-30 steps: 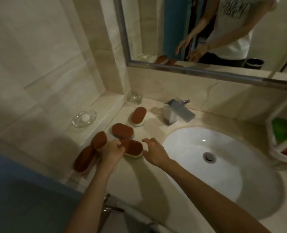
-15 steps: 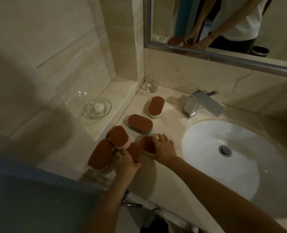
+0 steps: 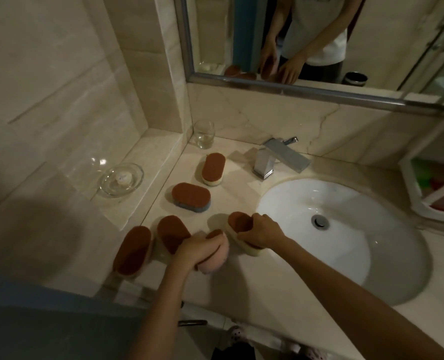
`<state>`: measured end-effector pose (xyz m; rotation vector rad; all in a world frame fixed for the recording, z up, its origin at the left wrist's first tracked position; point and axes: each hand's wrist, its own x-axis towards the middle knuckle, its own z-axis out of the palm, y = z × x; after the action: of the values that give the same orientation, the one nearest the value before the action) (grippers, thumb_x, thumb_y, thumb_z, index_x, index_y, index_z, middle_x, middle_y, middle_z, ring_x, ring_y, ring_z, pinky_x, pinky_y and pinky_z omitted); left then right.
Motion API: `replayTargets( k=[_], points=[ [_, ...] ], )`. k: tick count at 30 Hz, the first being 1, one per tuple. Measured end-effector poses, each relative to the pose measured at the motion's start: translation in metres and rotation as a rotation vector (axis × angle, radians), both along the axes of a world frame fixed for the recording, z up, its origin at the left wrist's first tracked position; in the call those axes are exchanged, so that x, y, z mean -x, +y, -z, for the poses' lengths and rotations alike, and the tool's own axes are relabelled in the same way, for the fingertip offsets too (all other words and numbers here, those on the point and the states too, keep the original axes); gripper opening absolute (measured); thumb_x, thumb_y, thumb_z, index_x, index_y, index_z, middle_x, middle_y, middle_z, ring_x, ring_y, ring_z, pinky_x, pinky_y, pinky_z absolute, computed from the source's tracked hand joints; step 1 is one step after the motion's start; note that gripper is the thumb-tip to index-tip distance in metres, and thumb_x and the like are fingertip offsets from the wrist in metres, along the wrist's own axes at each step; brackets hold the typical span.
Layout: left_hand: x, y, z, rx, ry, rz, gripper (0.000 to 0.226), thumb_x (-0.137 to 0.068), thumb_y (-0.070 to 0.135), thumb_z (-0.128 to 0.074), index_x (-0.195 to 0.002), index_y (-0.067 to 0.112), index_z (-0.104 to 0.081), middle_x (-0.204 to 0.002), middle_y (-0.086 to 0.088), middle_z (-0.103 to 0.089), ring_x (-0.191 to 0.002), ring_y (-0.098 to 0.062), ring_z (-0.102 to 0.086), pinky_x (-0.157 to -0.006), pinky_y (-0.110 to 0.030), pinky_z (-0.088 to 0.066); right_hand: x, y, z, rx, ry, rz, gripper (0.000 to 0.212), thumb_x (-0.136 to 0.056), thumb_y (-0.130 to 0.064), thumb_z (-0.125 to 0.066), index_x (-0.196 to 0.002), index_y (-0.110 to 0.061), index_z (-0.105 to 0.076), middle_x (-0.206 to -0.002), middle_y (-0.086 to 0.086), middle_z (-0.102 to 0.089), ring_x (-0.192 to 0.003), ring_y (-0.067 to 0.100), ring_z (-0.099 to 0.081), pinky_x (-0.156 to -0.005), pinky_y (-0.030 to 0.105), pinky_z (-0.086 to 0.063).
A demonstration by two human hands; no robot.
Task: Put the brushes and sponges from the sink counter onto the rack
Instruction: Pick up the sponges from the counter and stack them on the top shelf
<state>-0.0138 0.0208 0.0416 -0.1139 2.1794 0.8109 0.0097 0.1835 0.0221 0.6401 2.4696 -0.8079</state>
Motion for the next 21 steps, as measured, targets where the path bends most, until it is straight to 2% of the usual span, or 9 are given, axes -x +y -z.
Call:
replayTargets(
  k=[1, 3, 5, 8, 10, 13, 15, 18, 21],
  points=[
    [0.002, 0.007, -0.009, -0.007, -0.022, 0.001, 0.050, -0.088, 0.057, -0.044, -0.104, 0.011, -0.057, -0.117, -0.012, -0.062, -0.113, -0.028, -0.057, -0.097, -0.035, -0.042, -0.002, 0.004, -0.007, -0.014, 0.017, 0.017, 0.062, -0.086, -0.047, -0.058, -0.134, -0.012, -0.041, -0.129, 0.011, -0.052, -0.114, 0.023, -0.055, -0.079, 0.024, -0.042],
    [0.004, 0.022, -0.019, -0.046, -0.051, -0.005, 0.075, -0.075, 0.065, -0.050, -0.117, 0.004, -0.058, -0.122, -0.018, -0.063, -0.114, -0.033, -0.059, -0.096, -0.035, -0.047, -0.008, 0.014, -0.024, -0.050, 0.083, 0.063, 0.066, -0.085, -0.047, -0.059, -0.137, -0.012, -0.037, -0.131, 0.012, -0.049, -0.116, 0.026, -0.053, -0.081, 0.026, -0.043],
    [0.003, 0.040, -0.035, -0.089, 0.046, -0.038, 0.065, -0.084, 0.055, -0.054, -0.121, 0.002, -0.058, -0.124, -0.019, -0.062, -0.115, -0.035, -0.059, -0.090, -0.034, -0.046, -0.016, 0.026, -0.045, -0.069, 0.167, 0.106, 0.072, -0.083, -0.046, -0.061, -0.139, -0.013, -0.032, -0.133, 0.014, -0.048, -0.118, 0.029, -0.052, -0.087, 0.031, -0.046],
    [0.002, 0.071, -0.065, -0.088, 0.309, -0.001, 0.040, -0.088, 0.037, -0.055, -0.118, 0.010, -0.059, -0.121, -0.012, -0.062, -0.118, -0.028, -0.055, -0.096, -0.031, -0.040, -0.029, 0.051, -0.084, -0.074, 0.324, 0.175, 0.077, -0.081, -0.048, -0.062, -0.140, -0.013, -0.028, -0.131, 0.015, -0.049, -0.117, 0.033, -0.053, -0.090, 0.035, -0.046],
    [-0.001, 0.095, -0.088, -0.133, 0.409, 0.012, 0.048, -0.083, 0.033, -0.062, -0.125, 0.011, -0.052, -0.123, -0.008, -0.058, -0.119, -0.026, -0.053, -0.095, -0.031, -0.039, -0.039, 0.073, -0.111, -0.089, 0.451, 0.242, 0.078, -0.080, -0.046, -0.065, -0.138, -0.010, -0.028, -0.129, 0.016, -0.051, -0.114, 0.034, -0.055, -0.088, 0.036, -0.046],
    [-0.007, 0.139, -0.124, -0.177, 0.539, 0.013, 0.075, -0.074, 0.035, -0.070, -0.136, 0.008, -0.037, -0.133, -0.009, -0.048, -0.121, -0.028, -0.050, -0.090, -0.032, -0.041, -0.058, 0.113, -0.148, -0.153, 0.618, 0.298, 0.067, -0.079, -0.041, -0.068, -0.127, -0.008, -0.035, -0.123, 0.015, -0.056, -0.104, 0.032, -0.060, -0.082, 0.037, -0.048],
    [-0.015, 0.174, -0.147, -0.237, 0.579, 0.010, 0.086, -0.071, 0.034, -0.074, -0.138, 0.009, -0.026, -0.137, -0.011, -0.042, -0.125, -0.031, -0.046, -0.100, -0.038, -0.042, -0.072, 0.144, -0.172, -0.171, 0.674, 0.317, 0.059, -0.079, -0.039, -0.068, -0.120, -0.013, -0.036, -0.120, 0.011, -0.058, -0.099, 0.027, -0.061, -0.080, 0.036, -0.052],
    [-0.030, 0.225, -0.174, -0.319, 0.627, 0.066, 0.084, -0.072, 0.033, -0.073, -0.133, 0.014, -0.019, -0.132, -0.010, -0.047, -0.120, -0.032, -0.050, -0.103, -0.045, -0.041, -0.095, 0.193, -0.205, -0.231, 0.728, 0.343, 0.048, -0.080, -0.039, -0.068, -0.109, -0.016, -0.037, -0.114, 0.009, -0.061, -0.094, 0.024, -0.060, -0.076, 0.034, -0.050],
    [-0.047, 0.280, -0.204, -0.375, 0.669, 0.142, 0.090, -0.075, 0.038, -0.071, -0.139, 0.011, -0.014, -0.135, -0.010, -0.048, -0.121, -0.030, -0.051, -0.095, -0.035, -0.043, -0.117, 0.244, -0.236, -0.326, 0.775, 0.374, 0.045, -0.078, -0.043, -0.068, -0.100, -0.016, -0.041, -0.108, 0.008, -0.063, -0.091, 0.025, -0.060, -0.070, 0.033, -0.046]
  ],
)
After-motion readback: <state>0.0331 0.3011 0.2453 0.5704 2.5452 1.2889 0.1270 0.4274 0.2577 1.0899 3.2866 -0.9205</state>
